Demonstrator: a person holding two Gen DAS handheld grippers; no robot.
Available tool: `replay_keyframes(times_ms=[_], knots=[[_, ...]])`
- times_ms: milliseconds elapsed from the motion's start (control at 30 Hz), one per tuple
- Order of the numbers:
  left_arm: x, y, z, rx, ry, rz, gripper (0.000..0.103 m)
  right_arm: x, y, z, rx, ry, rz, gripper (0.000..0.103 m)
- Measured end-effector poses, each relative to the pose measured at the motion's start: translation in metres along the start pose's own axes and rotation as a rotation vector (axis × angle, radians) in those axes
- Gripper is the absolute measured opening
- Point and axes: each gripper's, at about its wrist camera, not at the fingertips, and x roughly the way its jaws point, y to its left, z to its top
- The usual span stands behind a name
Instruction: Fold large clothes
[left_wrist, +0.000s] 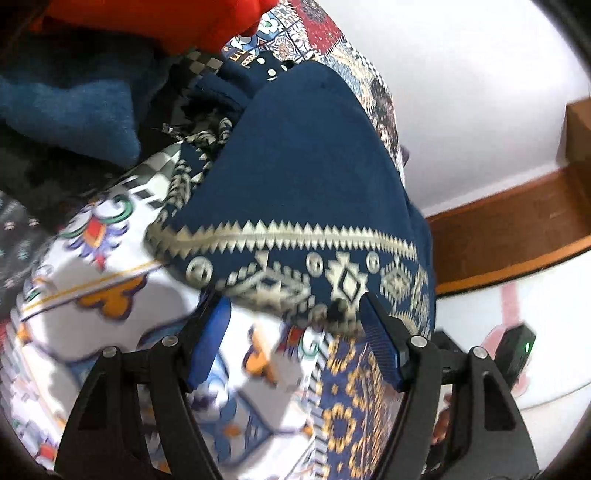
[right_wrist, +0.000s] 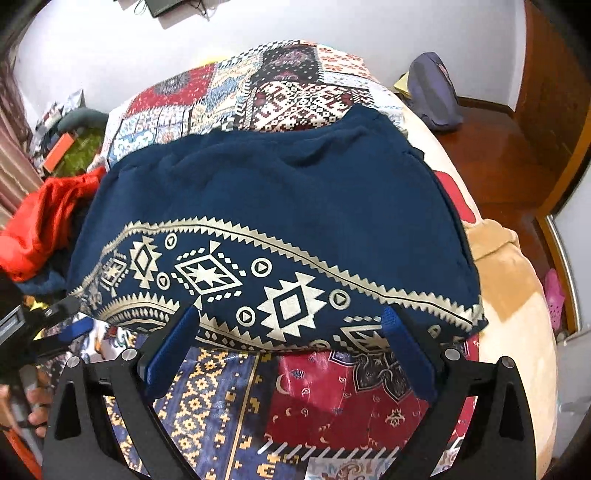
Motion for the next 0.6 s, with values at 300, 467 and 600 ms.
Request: replay_keyframes(times_ms=[300, 467, 600], knots=[[0.026, -0.016, 0.030, -0.035, -0.092, -0.022, 0.093, -0.003, -0.003, 0.010, 0.035, -0.027, 0.022, 0.098], [0.049, -0.036, 0.040, -0.003, -0.156, 0.119, 0.087, 0.002, -0.002, 0.012, 0.026, -0.023, 0.003, 0.098], [0.058, -0.054, 0.047, 0.076, -0.187, 0.195, 0.052, 0.006, -0.002, 0.010, 0.024, -0.009, -0.006, 0.098]])
